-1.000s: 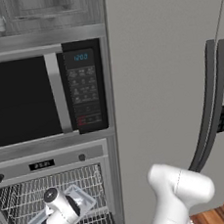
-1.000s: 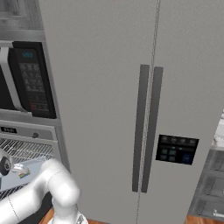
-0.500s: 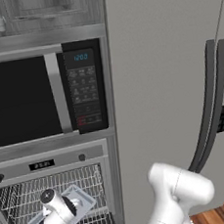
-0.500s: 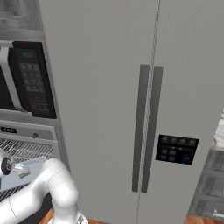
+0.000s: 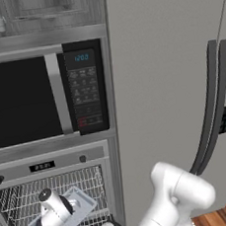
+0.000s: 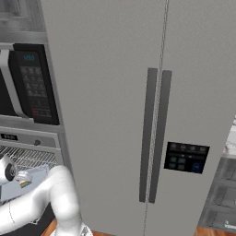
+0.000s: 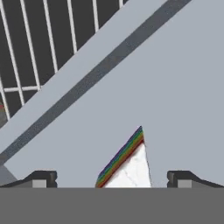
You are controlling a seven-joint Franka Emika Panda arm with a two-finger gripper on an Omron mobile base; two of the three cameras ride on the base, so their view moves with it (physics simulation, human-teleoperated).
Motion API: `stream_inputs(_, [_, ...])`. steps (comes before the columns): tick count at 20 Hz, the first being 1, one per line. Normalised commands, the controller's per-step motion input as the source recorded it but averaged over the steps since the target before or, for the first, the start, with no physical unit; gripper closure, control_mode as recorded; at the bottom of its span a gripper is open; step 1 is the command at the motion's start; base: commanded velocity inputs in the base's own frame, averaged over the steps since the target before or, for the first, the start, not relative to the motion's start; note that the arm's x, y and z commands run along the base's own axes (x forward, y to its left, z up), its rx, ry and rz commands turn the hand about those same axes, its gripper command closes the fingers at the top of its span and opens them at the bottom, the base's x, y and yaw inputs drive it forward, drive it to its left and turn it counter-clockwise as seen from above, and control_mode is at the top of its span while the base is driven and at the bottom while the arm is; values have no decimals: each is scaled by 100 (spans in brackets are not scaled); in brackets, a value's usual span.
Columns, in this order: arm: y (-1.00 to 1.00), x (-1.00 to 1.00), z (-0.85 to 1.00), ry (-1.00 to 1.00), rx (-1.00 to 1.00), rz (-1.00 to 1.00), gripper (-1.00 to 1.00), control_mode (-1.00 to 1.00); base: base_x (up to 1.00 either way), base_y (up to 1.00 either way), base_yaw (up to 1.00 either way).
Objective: Take the baked cake out of the oven and place it on the plate for cooling. Then close the oven door.
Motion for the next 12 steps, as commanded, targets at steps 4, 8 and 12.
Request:
stream_inputs(4, [17, 21, -34, 5, -5, 0, -100, -100, 0, 0, 0])
stream_inputs(8, [17, 14, -35, 3, -5, 0, -100, -100, 0, 0, 0])
stream_inputs(12, [10, 7, -33, 0, -5, 0, -100, -100, 0, 0, 0])
